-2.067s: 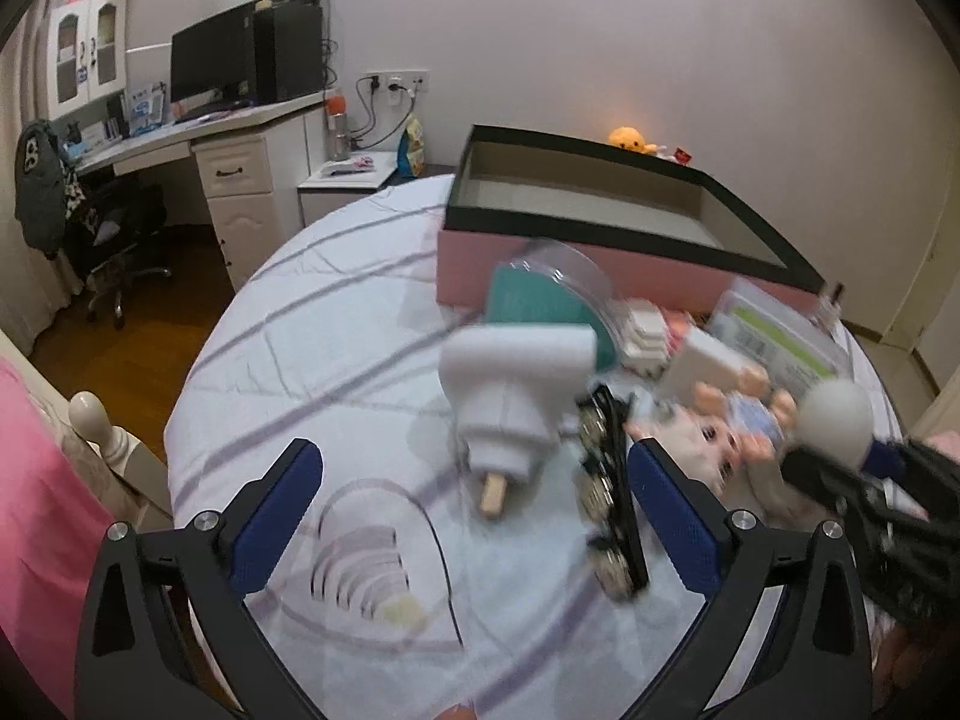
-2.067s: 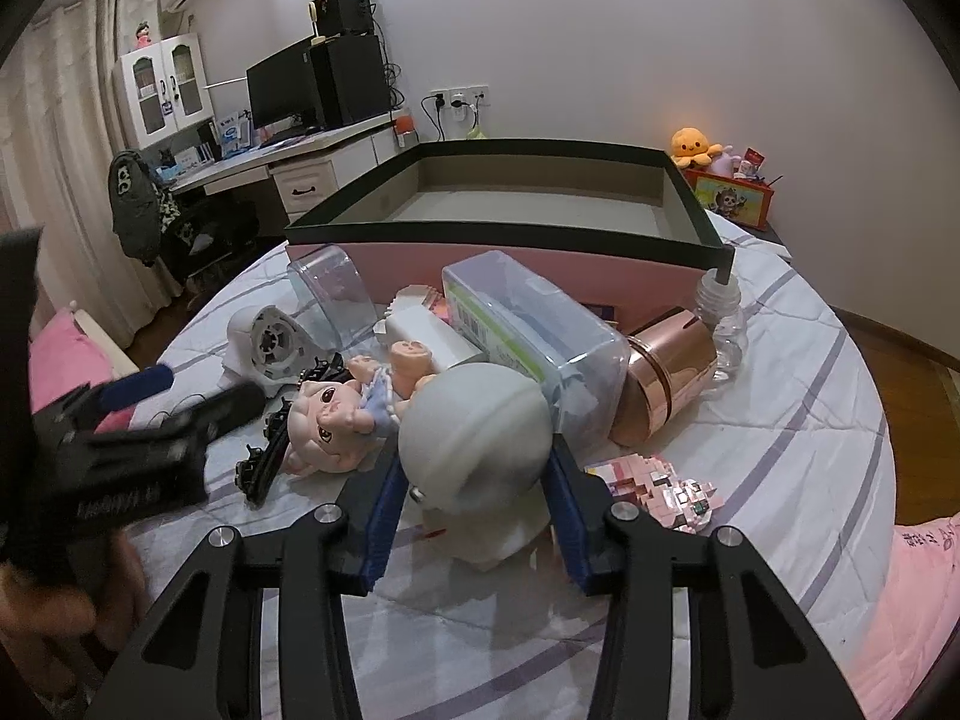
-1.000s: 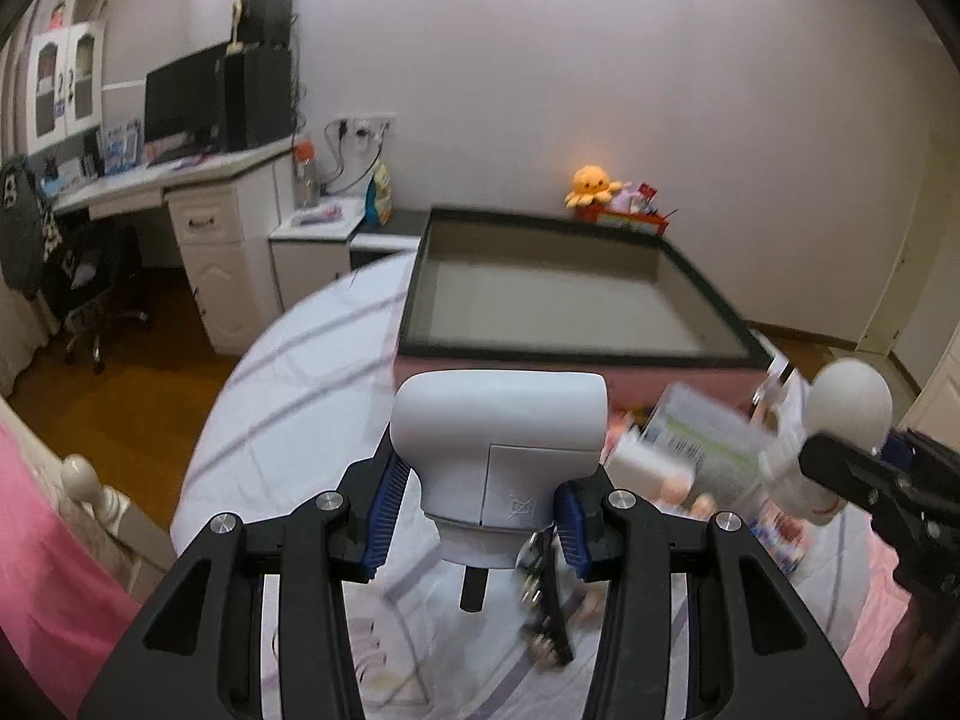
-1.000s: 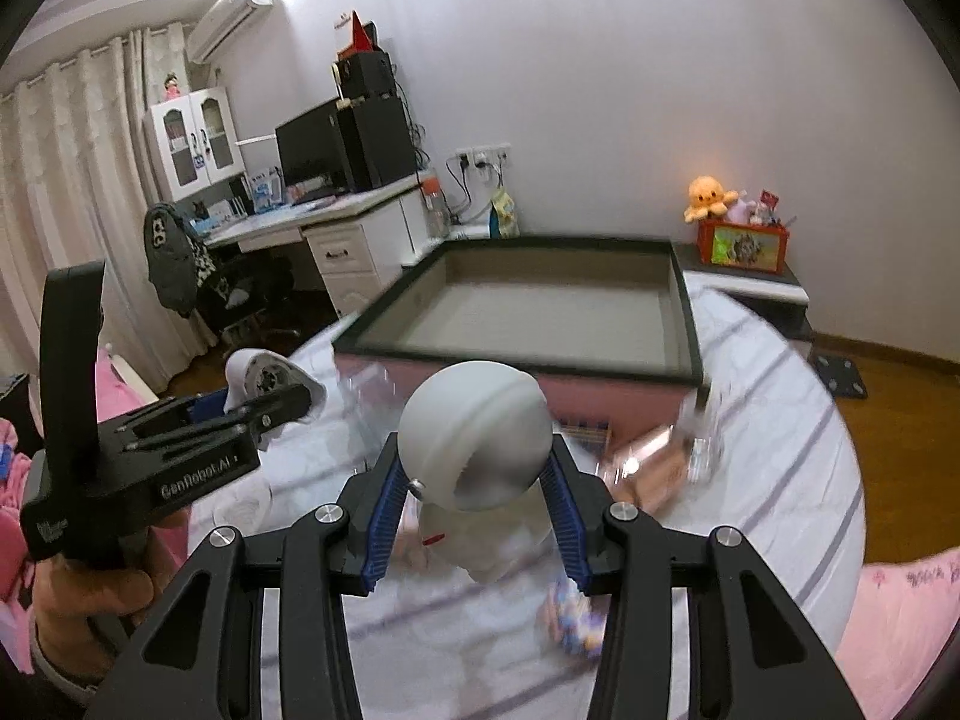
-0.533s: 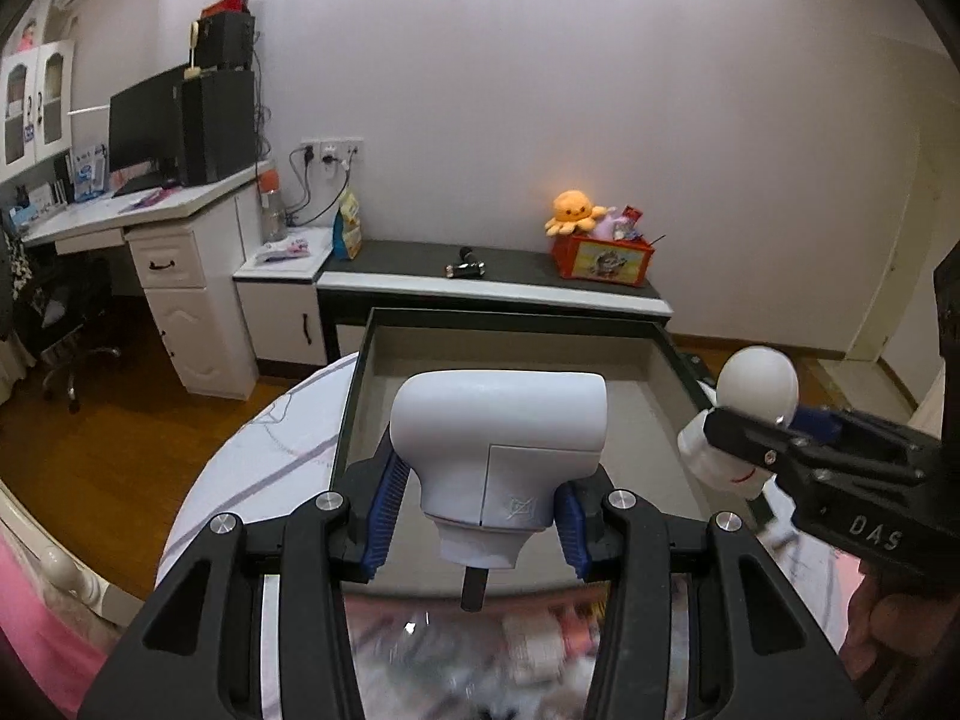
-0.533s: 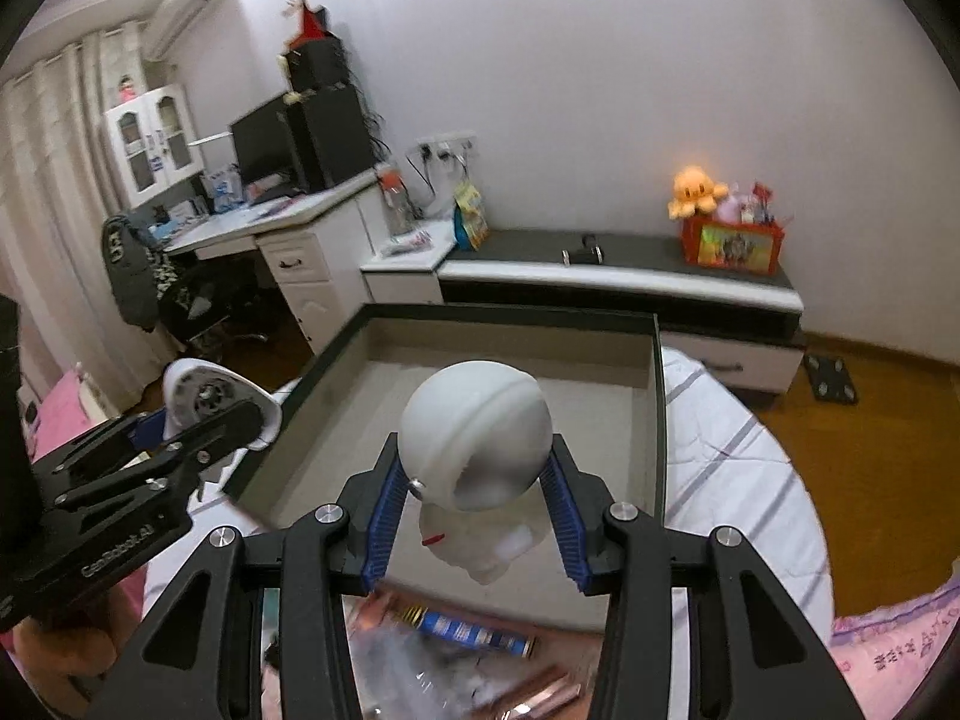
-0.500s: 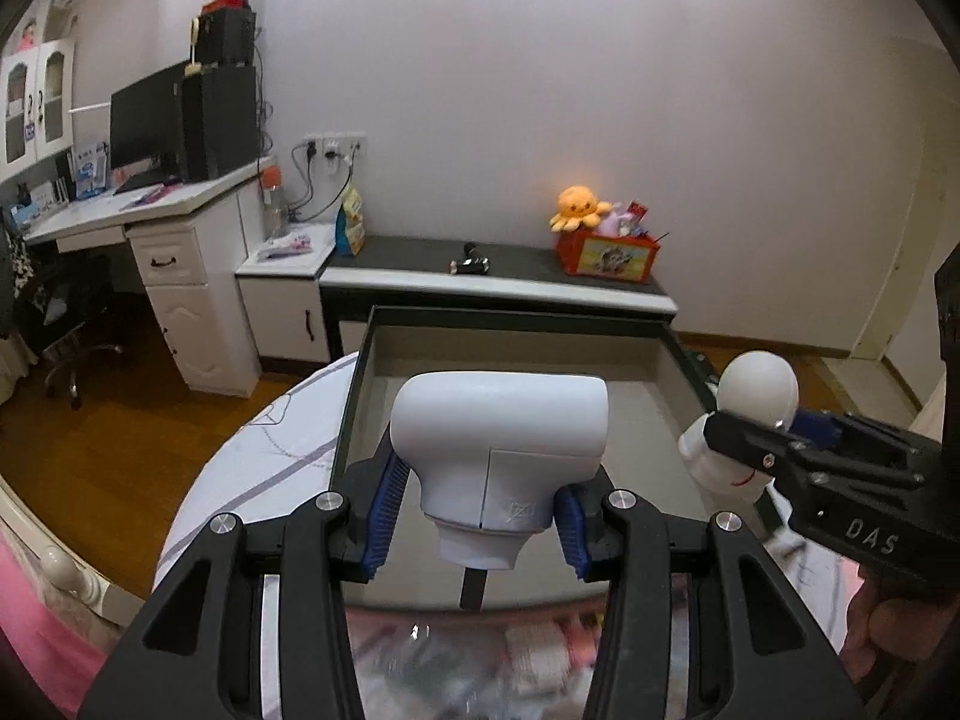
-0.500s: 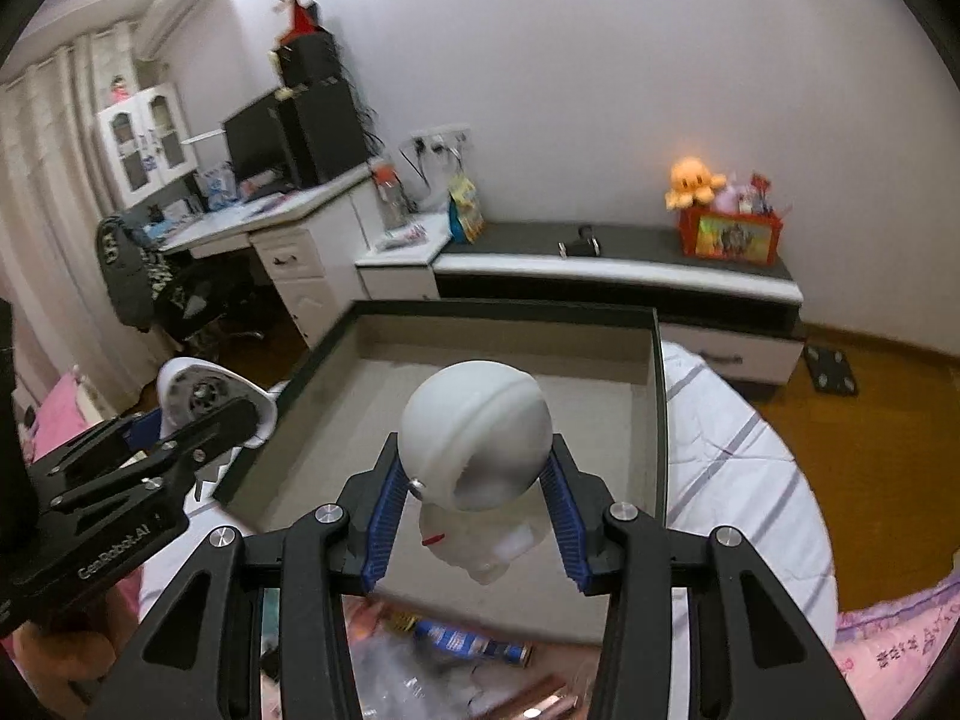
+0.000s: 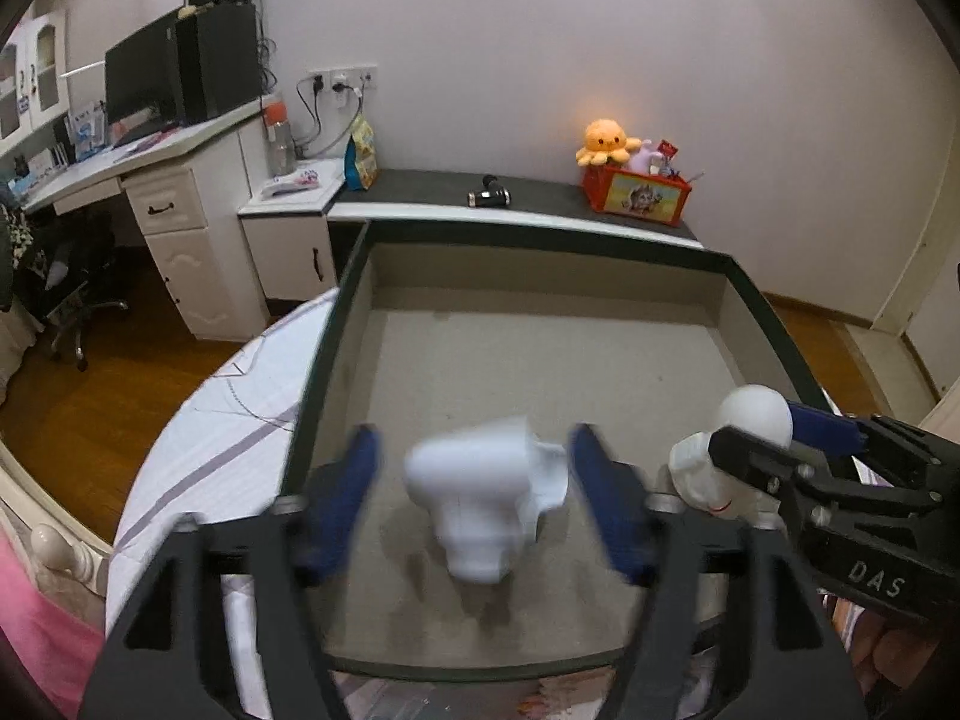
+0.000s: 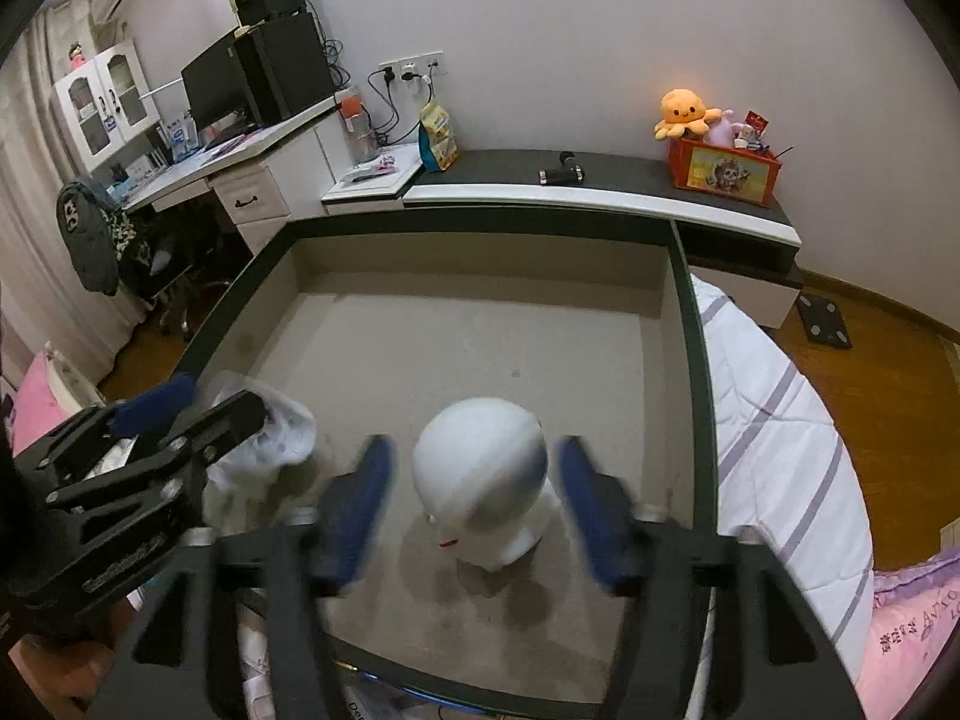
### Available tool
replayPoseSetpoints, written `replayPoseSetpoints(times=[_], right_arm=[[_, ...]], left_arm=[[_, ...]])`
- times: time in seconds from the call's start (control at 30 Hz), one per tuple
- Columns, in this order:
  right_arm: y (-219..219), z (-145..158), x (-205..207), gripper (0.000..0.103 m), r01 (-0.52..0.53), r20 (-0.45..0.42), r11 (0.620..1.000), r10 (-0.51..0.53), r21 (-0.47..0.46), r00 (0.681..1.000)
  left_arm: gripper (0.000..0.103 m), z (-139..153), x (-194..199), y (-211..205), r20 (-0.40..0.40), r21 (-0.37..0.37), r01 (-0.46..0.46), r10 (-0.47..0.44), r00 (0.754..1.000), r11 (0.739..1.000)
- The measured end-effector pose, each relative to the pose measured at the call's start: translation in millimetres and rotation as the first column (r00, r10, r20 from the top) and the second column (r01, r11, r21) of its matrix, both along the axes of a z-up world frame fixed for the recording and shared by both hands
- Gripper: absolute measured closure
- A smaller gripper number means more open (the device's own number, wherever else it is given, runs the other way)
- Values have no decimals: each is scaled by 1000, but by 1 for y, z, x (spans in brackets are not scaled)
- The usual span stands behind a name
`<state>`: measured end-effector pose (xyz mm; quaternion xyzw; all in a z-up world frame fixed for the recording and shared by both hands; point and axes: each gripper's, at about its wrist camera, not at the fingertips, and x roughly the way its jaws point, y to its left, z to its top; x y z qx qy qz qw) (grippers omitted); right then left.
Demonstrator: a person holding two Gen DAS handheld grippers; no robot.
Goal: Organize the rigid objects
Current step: 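Lower both held items into the box and open both tools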
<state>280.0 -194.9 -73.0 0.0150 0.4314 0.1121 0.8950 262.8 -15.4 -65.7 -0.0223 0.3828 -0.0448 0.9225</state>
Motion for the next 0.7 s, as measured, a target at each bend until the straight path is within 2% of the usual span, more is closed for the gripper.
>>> replayPoseSetpoints(times=[0.03,0.13,0.2,0.33,0.47,0.7], right_arm=[[-1,1,-1,19,4,6,1000,-4,2,1000],[-3,6,-3,17,14,8,1000,-14,21,1000],[-6,11,-9,13,40,28,999,-41,13,999],[-7,21,-21,13,87,57,996,-87,7,995],[-6,35,-39,13,94,100,995,-96,26,990],[-3,65,-95,13,97,218,995,-101,27,971]], left_arm=[[13,4,-4,1,20,12,-17,17,1000,1000],[3,11,-10,11,44,15,-27,26,999,1000],[0,18,-19,16,65,5,-26,25,998,1000],[0,32,-39,23,108,11,-45,43,993,999],[0,50,-68,33,166,-29,-54,59,984,998],[0,73,-122,39,242,-37,-72,79,967,997]])
